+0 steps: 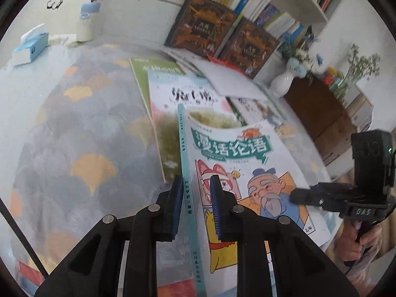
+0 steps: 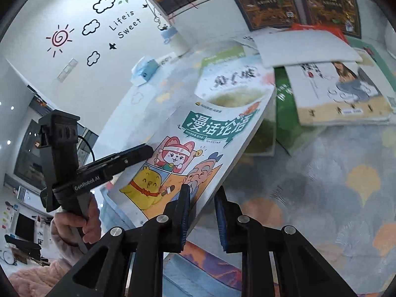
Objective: Organize books
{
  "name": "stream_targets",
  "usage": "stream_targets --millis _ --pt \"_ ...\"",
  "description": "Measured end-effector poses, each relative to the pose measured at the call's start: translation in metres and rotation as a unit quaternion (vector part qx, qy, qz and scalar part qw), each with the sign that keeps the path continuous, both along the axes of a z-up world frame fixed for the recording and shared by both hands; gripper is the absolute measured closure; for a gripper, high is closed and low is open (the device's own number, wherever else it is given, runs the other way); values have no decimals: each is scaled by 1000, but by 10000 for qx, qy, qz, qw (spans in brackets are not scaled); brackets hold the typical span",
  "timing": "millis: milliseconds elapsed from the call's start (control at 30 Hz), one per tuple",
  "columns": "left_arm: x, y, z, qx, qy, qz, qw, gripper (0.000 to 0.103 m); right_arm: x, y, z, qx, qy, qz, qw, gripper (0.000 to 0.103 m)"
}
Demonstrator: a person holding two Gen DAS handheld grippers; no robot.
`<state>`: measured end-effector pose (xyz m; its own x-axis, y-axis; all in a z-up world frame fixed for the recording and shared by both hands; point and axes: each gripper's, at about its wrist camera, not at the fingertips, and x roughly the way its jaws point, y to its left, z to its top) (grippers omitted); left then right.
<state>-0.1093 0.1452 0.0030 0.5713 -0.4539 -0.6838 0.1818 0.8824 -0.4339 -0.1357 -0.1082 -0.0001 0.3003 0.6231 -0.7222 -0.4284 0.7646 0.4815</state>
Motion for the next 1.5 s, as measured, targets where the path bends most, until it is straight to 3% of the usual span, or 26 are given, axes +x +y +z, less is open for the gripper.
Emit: stream_targets --millis 300,500,767,1000,1233,1500 --pt "3 49 37 165 -393 307 9986 85 17 57 34 -91 -363 407 9985 83" --pt "9 95 51 580 -537 715 9943 85 39 115 49 -72 -523 776 9956 83" --pt "22 159 17 479 -303 949 9939 85 72 182 23 -227 -329 1195 9920 83" --pt "30 180 -21 356 166 1001 9942 85 88 207 -14 -418 51 1303 9906 83" --pt "34 176 -43 706 545 1117 9897 81 86 213 -31 -659 133 1399 9879 83" --pt "35 170 -42 1076 547 1188 9855 79 86 215 -44 -785 295 1452 9858 81"
